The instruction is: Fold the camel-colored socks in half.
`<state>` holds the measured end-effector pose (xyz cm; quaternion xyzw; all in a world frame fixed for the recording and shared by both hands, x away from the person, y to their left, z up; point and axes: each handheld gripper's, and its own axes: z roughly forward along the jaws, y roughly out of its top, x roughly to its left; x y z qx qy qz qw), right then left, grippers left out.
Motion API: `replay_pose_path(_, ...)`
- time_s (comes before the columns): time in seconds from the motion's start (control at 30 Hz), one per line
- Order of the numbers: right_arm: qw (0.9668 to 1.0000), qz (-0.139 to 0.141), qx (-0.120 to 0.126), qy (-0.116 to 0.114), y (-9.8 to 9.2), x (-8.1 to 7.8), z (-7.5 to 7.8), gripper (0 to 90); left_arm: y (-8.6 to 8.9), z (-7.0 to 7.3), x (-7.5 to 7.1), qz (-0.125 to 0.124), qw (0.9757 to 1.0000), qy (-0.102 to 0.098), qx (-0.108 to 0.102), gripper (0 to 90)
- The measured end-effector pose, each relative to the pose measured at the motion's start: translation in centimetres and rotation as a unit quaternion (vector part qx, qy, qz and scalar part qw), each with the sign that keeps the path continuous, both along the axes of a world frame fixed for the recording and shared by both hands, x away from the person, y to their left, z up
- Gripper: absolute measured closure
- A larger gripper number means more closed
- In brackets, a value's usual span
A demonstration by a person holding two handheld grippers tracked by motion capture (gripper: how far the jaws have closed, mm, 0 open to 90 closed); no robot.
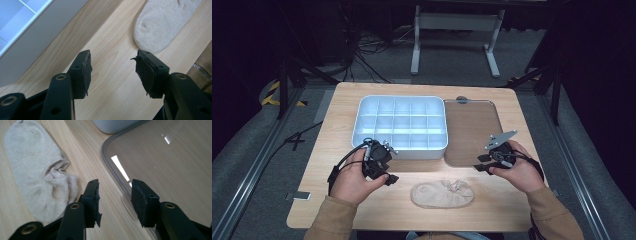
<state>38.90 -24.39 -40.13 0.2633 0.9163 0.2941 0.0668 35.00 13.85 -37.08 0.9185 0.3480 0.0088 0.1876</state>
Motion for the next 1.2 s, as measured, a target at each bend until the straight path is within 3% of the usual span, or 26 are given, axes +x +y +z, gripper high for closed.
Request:
replay_pose_path(0.1,0.9997,-0.009,0.015,0.015,-0.2,-0.3,0.3,62.6,-0.2,-0.1,0.2,0.0,1.0,-0.001,0.004,47.7)
replay_pose_path(0.27,0.9999,-0.003,0.01,0.005,-0.2,-0.6,0.2,59.9,-0.5,-0.1,0.1,-0.001,1.0,0.007,-0.006,48.3)
replay_pose_path(0.4,0.9999,0.006,0.013,-0.008,0.1,-0.8,0.3,59.6,-0.6,0.0,-0.2,-0.006,0.9993,0.02,-0.032,48.3)
replay_pose_path(0.7,0.9995,0.025,0.014,-0.01,0.9,-1.9,0.5,60.0,-1.4,0.1,-0.8,-0.022,0.9978,0.025,-0.057,48.3)
replay_pose_path(0.8,0.9991,0.033,0.023,-0.012,1.2,-2.4,0.4,59.9,-1.7,-0.3,-1.0,-0.014,0.9965,0.044,-0.07,52.0)
replay_pose_path(0.87,0.9981,0.031,0.052,0.011,1.6,-2.8,0.0,60.3,-1.9,-0.8,-1.1,-0.004,0.9961,0.052,-0.071,55.2)
replay_pose_path(0.97,0.9979,0.034,0.053,0.014,2.2,-3.3,-0.2,64.1,-2.7,-1.4,-1.1,0.005,0.9964,0.044,-0.073,57.9)
replay_pose_path(1.1,0.9975,0.038,0.059,-0.004,2.4,-3.7,-0.2,72.1,-3.1,-1.6,-1.1,0.011,0.996,0.028,-0.085,61.9)
replay_pose_path(1.13,0.9968,0.04,0.069,-0.006,2.6,-3.9,-0.4,74.5,-3.4,-1.8,-1.0,0.015,0.9945,0.026,-0.1,62.6)
replay_pose_path(1.2,0.9965,0.04,0.073,-0.008,2.8,-4.0,-0.4,75.3,-3.5,-2.0,-1.0,0.012,0.9942,0.024,-0.104,62.8)
